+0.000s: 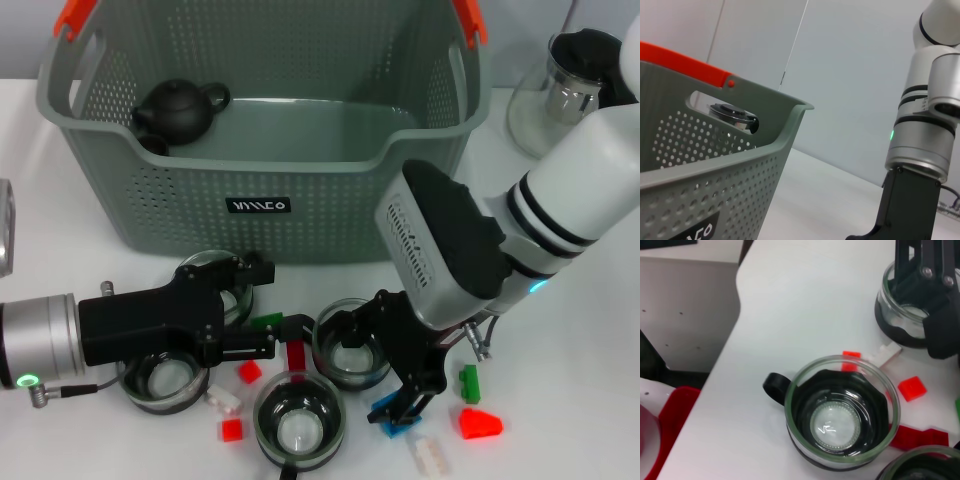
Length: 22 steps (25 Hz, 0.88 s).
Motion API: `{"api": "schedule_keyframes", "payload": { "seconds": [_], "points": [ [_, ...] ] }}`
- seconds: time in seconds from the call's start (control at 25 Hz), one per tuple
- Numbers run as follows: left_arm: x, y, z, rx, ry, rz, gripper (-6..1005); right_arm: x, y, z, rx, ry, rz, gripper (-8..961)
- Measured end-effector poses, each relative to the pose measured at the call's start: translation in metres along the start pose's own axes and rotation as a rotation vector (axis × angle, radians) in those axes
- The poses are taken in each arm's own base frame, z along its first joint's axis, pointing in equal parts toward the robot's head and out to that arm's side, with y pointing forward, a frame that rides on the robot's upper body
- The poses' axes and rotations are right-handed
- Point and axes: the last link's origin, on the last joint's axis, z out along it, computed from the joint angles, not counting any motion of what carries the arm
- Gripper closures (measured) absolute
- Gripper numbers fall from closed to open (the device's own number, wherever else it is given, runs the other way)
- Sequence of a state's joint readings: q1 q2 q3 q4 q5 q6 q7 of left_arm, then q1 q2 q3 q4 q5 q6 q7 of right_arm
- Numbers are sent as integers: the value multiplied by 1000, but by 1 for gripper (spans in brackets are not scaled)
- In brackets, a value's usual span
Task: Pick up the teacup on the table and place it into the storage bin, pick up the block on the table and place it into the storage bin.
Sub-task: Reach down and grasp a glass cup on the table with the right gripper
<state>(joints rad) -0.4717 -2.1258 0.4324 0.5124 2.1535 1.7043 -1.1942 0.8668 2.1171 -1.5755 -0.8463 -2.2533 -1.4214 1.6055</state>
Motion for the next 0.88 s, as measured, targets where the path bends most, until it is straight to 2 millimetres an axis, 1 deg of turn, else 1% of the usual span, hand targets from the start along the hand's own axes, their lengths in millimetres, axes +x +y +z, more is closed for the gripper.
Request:
{"api": "schedule_keyframes", "payload": {
  "seconds": [0.28, 0.72, 0.88],
  "points": [
    [-1, -1, 0, 6, 0, -1, 126, -1, 0, 11, 25, 34, -17, 42],
    [-4, 0, -3, 16, 1, 3, 127, -4, -4, 13, 52, 38, 11, 41],
    [-4, 0, -3, 18, 1, 5, 127, -4, -6, 17, 78, 50, 14, 151]
  ]
}}
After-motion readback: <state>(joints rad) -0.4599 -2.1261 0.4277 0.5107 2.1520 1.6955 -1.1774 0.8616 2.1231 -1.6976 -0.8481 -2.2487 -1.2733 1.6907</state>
